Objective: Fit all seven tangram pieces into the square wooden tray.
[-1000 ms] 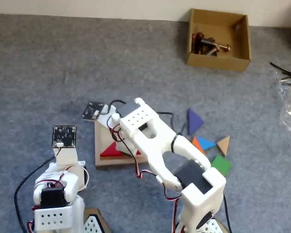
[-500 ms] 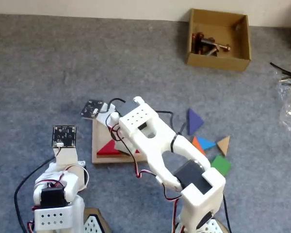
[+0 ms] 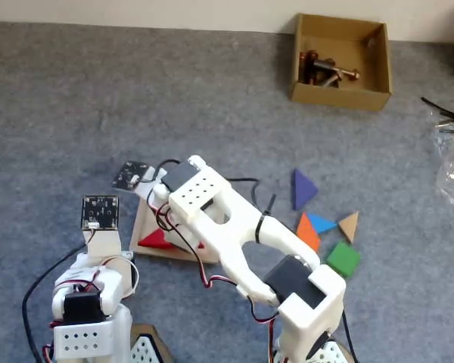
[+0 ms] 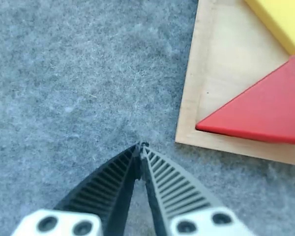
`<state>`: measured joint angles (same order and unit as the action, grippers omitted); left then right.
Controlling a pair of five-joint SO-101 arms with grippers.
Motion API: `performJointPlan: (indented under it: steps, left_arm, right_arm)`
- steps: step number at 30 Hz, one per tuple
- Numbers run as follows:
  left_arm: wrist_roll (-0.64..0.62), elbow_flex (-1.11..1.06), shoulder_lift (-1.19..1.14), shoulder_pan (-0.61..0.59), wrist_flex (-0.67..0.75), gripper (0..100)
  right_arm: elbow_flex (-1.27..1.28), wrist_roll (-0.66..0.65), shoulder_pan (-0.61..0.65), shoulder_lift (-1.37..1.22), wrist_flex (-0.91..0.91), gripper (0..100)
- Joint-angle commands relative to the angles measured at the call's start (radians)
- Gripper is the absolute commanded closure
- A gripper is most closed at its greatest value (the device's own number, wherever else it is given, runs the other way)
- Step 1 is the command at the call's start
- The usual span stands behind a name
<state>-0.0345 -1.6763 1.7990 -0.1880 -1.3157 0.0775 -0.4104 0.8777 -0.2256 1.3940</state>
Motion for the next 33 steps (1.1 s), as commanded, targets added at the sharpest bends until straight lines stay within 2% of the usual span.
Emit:
performJointPlan:
  steps: [1,11,18,26,33]
  left_arm:
    - [-0.003,-0.021,-0.007,-0.008,-0.008,100]
    - [-0.003,-0.021,-0.007,-0.008,-0.008,100]
    - [-0.003,-0.021,-0.007,-0.008,-0.008,100]
    - [-0.003,-0.021,-0.007,-0.008,-0.008,100]
    - [-0.003,-0.021,-0.007,-0.008,-0.008,100]
  right_arm:
    - [-0.058,0.037,0.021,0.010,0.033,99.4]
    - [-0.008,0.040,0.054,0.008,0.039,99.4]
    - [-0.007,0.112,0.070,0.008,0.041,99.4]
    - [0.050,0.114,0.143,0.008,0.033,99.4]
    - [0.054,0.114,0.150,0.008,0.038,99.4]
